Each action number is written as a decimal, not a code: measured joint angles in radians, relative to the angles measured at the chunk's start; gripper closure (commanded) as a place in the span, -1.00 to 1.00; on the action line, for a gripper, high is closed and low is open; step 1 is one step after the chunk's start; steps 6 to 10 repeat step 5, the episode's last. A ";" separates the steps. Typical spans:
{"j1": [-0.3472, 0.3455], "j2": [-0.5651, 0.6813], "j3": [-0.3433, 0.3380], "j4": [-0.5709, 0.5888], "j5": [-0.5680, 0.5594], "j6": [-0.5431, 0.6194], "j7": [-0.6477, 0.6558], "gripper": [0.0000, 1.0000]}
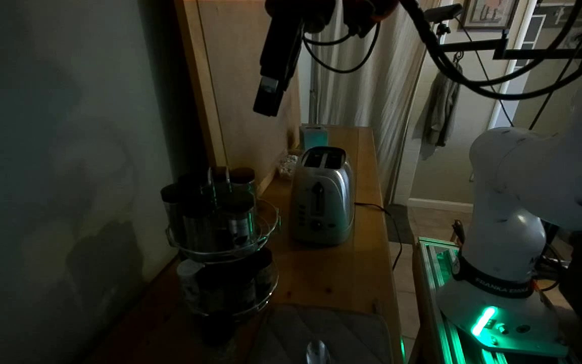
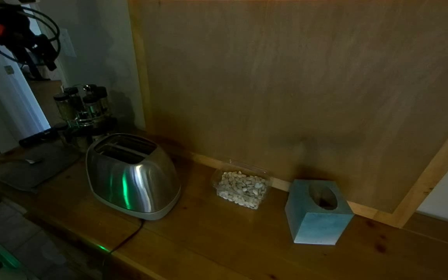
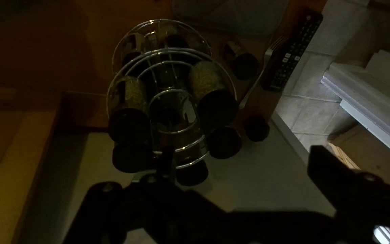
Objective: Straighten the tilted spice bottle on the rack
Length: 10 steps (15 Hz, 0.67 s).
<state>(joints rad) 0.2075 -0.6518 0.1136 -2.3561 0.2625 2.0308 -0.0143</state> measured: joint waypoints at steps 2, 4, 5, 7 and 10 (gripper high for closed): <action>-0.005 -0.011 0.000 0.016 -0.001 -0.032 0.000 -1.00; -0.006 -0.015 0.000 0.025 -0.001 -0.046 0.000 -1.00; -0.006 -0.015 0.000 0.026 -0.001 -0.047 0.000 -1.00; -0.006 -0.015 0.000 0.026 -0.001 -0.047 0.000 -1.00; -0.006 -0.015 0.000 0.026 -0.001 -0.047 0.000 -1.00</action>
